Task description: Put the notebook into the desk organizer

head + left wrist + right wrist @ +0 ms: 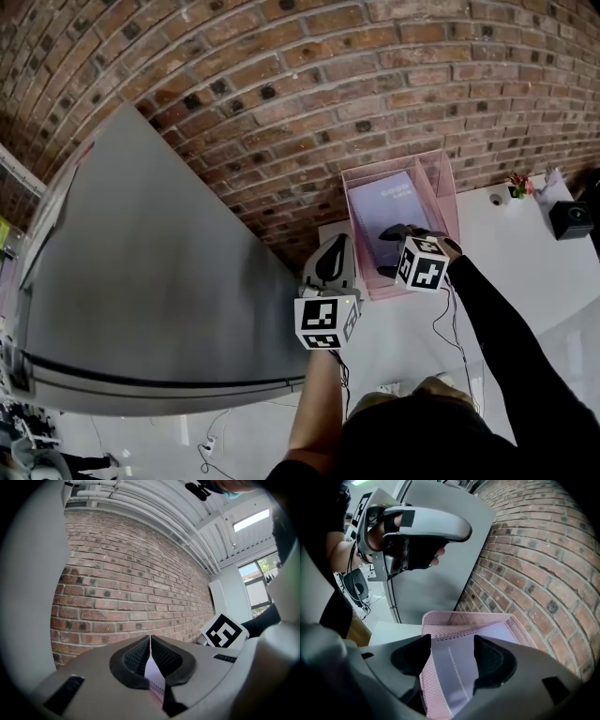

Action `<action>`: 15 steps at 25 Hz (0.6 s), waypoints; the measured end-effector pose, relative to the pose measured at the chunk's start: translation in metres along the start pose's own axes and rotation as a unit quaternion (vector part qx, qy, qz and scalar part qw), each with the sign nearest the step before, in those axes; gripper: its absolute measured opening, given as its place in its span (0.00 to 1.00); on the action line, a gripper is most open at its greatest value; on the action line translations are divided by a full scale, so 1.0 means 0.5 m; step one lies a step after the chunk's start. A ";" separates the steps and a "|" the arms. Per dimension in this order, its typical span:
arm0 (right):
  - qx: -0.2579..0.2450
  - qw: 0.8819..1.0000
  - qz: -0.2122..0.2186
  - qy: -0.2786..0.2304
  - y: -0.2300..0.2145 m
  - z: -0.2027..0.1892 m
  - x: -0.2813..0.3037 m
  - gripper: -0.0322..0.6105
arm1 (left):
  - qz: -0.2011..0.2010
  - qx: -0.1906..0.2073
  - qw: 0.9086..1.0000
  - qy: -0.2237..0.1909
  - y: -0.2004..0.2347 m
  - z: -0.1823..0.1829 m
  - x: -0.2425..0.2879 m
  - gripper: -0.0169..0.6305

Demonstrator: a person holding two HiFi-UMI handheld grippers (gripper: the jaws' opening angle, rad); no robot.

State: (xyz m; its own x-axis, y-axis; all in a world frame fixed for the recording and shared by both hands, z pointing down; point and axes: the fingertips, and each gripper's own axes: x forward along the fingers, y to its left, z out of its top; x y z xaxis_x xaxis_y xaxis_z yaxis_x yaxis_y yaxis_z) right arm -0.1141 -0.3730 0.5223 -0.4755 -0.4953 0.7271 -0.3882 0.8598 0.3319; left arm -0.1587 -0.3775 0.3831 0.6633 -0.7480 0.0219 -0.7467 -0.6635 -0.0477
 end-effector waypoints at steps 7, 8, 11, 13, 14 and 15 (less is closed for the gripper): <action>0.012 1.000 -0.011 -0.010 -0.001 0.003 -0.016 0.48 | -0.006 -0.001 1.000 0.002 -0.009 -0.003 0.001 0.06; 0.012 1.000 -0.015 -0.011 -0.001 0.001 -0.017 0.48 | -0.007 -0.001 1.000 0.002 -0.011 -0.004 0.001 0.06; 0.014 0.999 -0.034 -0.016 -0.007 -0.001 -0.024 0.48 | -0.012 0.003 1.000 0.005 -0.018 -0.005 0.001 0.06; 0.017 0.999 -0.045 -0.019 -0.013 -0.002 -0.030 0.48 | -0.015 0.005 1.000 0.007 -0.021 -0.005 0.001 0.06; 0.020 0.998 -0.049 -0.022 -0.016 -0.002 -0.033 0.48 | -0.015 0.005 1.000 0.008 -0.022 -0.005 0.001 0.06; 0.024 0.998 -0.054 -0.026 -0.018 -0.002 -0.038 0.48 | -0.016 0.005 1.000 0.008 -0.023 -0.005 0.001 0.06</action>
State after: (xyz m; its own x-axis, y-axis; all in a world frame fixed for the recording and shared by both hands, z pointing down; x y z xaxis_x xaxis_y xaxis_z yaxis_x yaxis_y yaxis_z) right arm -0.1009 -0.3714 0.5062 -0.4685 -0.5908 0.6568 -0.4753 0.7953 0.3763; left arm -0.1499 -0.3703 0.3860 0.6852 -0.7273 0.0389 -0.7251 -0.6862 -0.0575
